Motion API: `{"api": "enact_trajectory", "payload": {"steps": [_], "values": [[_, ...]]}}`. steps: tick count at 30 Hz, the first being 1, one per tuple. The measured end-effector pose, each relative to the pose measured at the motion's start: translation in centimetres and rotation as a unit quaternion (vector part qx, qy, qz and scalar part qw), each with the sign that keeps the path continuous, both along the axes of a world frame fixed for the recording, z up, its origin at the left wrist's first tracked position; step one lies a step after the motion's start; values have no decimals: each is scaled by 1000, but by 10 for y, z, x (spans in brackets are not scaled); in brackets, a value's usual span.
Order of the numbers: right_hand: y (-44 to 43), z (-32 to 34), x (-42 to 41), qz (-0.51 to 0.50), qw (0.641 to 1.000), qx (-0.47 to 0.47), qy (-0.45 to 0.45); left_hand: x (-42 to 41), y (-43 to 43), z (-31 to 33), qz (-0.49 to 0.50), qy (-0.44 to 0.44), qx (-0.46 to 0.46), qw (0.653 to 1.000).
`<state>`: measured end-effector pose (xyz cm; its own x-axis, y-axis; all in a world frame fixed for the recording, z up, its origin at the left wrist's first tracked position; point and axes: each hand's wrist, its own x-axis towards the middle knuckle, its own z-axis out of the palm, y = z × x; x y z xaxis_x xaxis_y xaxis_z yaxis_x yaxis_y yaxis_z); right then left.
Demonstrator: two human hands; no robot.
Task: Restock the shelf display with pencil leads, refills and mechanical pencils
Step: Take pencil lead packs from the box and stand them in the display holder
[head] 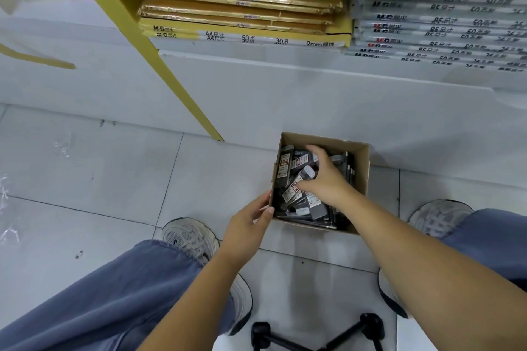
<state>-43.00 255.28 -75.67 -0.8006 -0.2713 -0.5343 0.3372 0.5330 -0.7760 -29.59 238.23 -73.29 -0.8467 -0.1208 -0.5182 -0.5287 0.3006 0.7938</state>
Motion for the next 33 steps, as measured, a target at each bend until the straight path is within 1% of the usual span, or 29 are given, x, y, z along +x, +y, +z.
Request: {"api": "enact_trajectory", "payload": {"steps": [6, 9, 11, 13, 16, 19, 21, 22, 25, 27, 28, 29, 30, 31, 32, 33], "values": [[5, -2, 11, -21, 999, -35, 18, -1, 0, 0, -6, 0, 0, 1000], [8, -3, 15, -74, 997, -37, -1, -2, 0, 0, -7, -1, -4, 1000], [11, -4, 16, -88, 996, -11, -26, -2, 0, 0, 0, -2, -3, 1000], [13, -6, 19, -45, 998, 16, -45, -2, 0, 0, 3, -3, -1, 1000], [11, -3, 23, 65, 996, 34, -45, -2, 0, 1, -3, -3, -4, 1000], [5, 1, 21, 193, 976, 97, -4, -3, 0, 4, -8, -4, -3, 1000], [5, 2, 20, 229, 966, 119, 8, -3, 0, 4, -6, -2, -2, 1000], [9, 3, 19, 221, 969, 114, -2, -3, 0, 5, -7, -1, -2, 1000], [25, 13, 17, 147, 986, 68, -49, -4, -1, 4, -13, -9, -5, 1000], [32, 24, 13, 111, 992, 43, -50, -6, 0, 6, -4, -17, -10, 1000], [33, 32, 11, 99, 993, 32, -48, -8, 1, 8, 6, -9, -33, 999], [33, 41, 9, 88, 995, 20, -49, -11, 1, 13, 13, 13, -75, 997], [33, 51, 7, 78, 996, 5, -51, -16, 3, 19, 6, 44, -120, 992], [33, 63, 4, 73, 996, -8, -51, -23, 4, 27, -11, 75, -145, 986], [33, 75, 2, 72, 996, -17, -46, -29, 6, 37, -29, 96, -139, 985], [34, 88, 1, 72, 996, -23, -38, -36, 7, 50, -41, 100, -100, 989]]}}
